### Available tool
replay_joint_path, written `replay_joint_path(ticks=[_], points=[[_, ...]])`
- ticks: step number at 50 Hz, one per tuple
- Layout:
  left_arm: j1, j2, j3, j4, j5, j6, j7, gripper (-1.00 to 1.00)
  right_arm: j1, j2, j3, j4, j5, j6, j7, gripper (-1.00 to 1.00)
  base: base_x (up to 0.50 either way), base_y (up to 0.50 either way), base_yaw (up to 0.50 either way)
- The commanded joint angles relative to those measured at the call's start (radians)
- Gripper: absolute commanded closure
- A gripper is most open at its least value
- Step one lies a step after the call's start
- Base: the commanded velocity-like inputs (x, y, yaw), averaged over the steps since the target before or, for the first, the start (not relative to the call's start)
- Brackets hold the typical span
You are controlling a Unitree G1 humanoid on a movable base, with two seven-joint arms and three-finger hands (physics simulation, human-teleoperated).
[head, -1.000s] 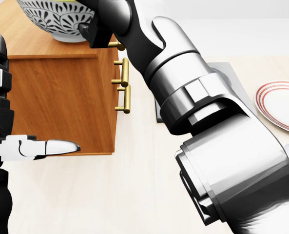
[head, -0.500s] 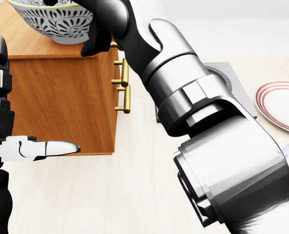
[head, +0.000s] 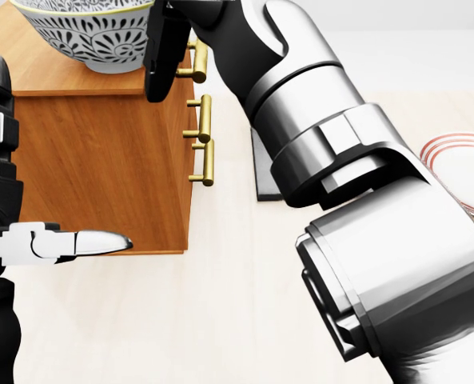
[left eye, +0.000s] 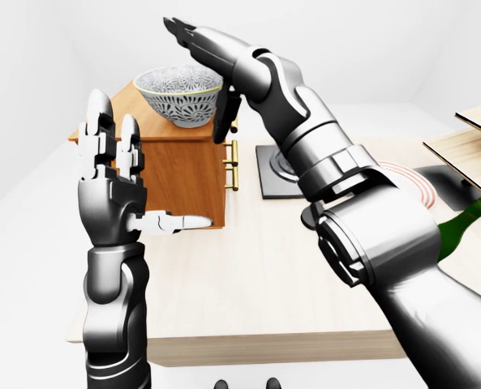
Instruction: Put the bowl on the top of the cabinet.
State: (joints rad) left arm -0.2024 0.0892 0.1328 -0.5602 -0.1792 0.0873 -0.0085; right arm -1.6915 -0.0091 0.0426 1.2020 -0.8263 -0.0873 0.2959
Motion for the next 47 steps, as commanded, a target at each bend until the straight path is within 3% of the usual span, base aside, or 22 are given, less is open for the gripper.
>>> replay_joint_path(ticks=[1, 7, 12, 13, 14, 15, 23, 32, 40, 47], points=[[-0.007, 0.001, 0.0, -0.003, -0.001, 0.0, 0.002, -1.0, -0.012, -0.037, -0.023, -0.065, 0.076, 0.0, 0.037, -1.0, 0.0, 0.0, 0.0], [-0.012, 0.003, -0.001, -0.001, -0.001, 0.0, 0.0, -1.0, 0.12, -0.065, -0.059, -0.289, 0.232, 0.0, 0.13, -1.0, 0.0, 0.0, 0.0], [-0.017, 0.005, 0.009, -0.011, -0.009, 0.0, 0.002, -1.0, 0.344, -0.069, -0.065, -0.737, 0.351, 0.0, 0.242, -1.0, 0.0, 0.0, 0.0], [-0.017, 0.005, 0.008, -0.01, -0.009, 0.0, 0.003, -1.0, 0.383, -0.068, -0.066, -0.819, 0.377, 0.031, 0.248, -1.0, 0.0, 0.0, 0.0], [-0.015, 0.004, 0.004, -0.01, -0.007, 0.0, 0.004, -1.0, 0.455, -0.058, -0.091, -0.973, 0.442, 0.129, 0.253, -1.0, 0.0, 0.0, 0.0], [-0.015, 0.004, 0.003, -0.012, -0.007, 0.0, 0.005, -1.0, 0.488, -0.061, -0.09, -1.047, 0.478, 0.175, 0.234, -1.0, 0.0, 0.0, 0.0], [-0.02, 0.009, 0.009, -0.024, -0.01, 0.0, 0.009, -1.0, 0.73, -0.108, -0.097, -1.471, 0.685, 0.175, 0.077, -1.0, 0.0, 0.0, 0.0], [-0.037, 0.011, 0.007, -0.045, -0.013, 0.0, 0.016, -1.0, 1.085, -0.107, -0.125, -1.912, 0.924, 0.175, -0.143, -1.0, 0.0, 0.0, 0.0], [-0.044, 0.008, -0.001, -0.064, -0.013, 0.0, 0.022, -1.0, 1.373, -0.069, -0.092, -2.02, 0.951, 0.175, -0.169, -1.0, 0.0, 0.0, 0.0], [-0.043, 0.005, -0.005, -0.071, -0.01, 0.0, 0.023, -1.0, 1.524, -0.034, -0.072, -2.034, 0.95, 0.175, -0.164, -1.0, 0.0, 0.0, 0.0]])
